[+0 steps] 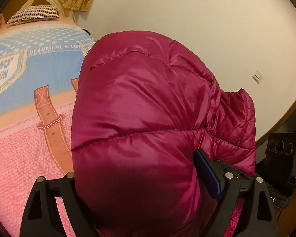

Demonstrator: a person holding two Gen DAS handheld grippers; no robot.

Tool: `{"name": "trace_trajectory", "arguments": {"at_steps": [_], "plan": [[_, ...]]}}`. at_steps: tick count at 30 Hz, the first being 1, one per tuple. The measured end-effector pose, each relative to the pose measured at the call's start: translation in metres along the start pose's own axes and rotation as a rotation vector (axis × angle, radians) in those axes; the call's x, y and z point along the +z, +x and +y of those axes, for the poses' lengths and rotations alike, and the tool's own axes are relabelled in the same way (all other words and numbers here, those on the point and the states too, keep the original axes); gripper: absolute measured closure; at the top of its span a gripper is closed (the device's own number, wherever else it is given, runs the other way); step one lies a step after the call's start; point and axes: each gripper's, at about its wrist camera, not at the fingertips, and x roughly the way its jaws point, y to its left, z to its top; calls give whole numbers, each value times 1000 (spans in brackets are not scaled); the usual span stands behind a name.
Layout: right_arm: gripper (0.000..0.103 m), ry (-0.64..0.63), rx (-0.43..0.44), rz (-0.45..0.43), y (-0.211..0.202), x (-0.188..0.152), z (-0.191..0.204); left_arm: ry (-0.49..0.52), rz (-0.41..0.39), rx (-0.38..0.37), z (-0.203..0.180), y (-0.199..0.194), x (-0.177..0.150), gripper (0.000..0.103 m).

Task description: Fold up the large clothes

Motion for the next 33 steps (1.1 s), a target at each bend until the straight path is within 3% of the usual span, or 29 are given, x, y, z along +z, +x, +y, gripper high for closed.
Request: {"name": "trace_trajectory", "arguments": {"at_steps": [23,33], "plan": [[68,76,-23,139,92,40,-54,-125,119,148,41,82,3,13],[67,173,6,186,112,28,-82,-121,141,205,43,94,-5,12]]}}
